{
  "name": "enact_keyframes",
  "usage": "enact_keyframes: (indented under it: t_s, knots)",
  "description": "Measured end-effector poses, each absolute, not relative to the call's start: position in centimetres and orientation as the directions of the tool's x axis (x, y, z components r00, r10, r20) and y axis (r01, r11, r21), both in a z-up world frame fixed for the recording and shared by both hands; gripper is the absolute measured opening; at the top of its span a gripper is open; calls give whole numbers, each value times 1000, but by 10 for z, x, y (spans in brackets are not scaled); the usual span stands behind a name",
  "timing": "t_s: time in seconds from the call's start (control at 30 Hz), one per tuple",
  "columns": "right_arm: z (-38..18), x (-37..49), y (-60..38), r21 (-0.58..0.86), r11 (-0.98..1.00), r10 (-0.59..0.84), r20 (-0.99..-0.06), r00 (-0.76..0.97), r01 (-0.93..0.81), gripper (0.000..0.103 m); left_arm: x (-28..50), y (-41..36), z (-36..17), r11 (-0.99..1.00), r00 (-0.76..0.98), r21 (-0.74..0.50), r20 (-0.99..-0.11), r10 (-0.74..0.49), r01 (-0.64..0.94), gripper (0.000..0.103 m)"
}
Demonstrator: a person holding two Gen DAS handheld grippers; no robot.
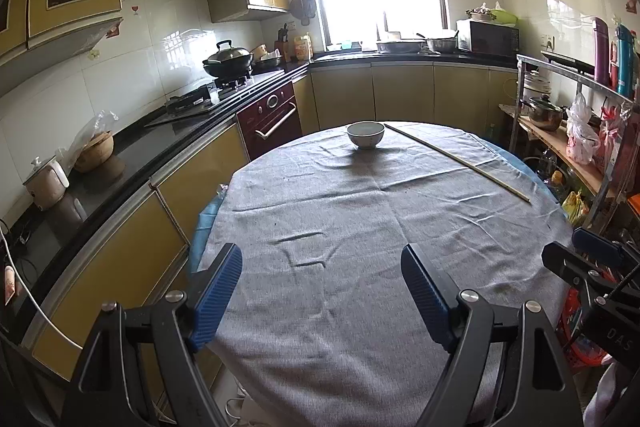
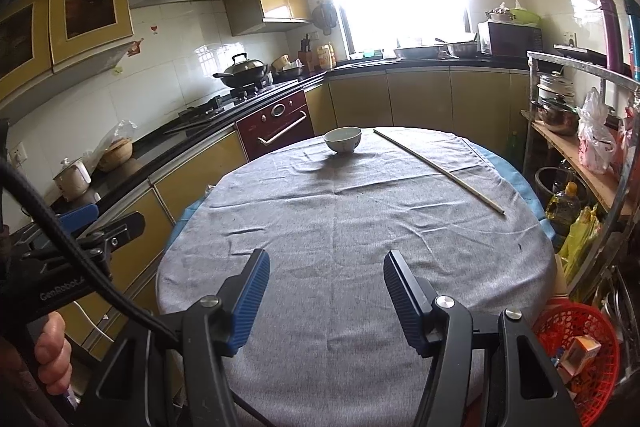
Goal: Collect trash
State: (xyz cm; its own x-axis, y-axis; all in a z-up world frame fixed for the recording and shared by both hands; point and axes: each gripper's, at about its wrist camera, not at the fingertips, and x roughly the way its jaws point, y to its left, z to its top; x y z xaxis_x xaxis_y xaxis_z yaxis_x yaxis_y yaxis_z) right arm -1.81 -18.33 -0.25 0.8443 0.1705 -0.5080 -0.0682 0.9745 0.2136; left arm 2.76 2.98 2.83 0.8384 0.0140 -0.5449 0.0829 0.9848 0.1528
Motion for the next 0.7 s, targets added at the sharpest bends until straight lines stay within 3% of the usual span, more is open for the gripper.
enact_keyframes:
  t_s: [0.37,0.7]
  knots:
    - [1,12,-179,200,976,180,-514,838,-87,63,52,34,27,987,824,146,-565,33,61,82]
    - [-25,45,-185,216,973,189,-564,804,-77,64,89,33,-3,989,769,134,-638,32,70,82]
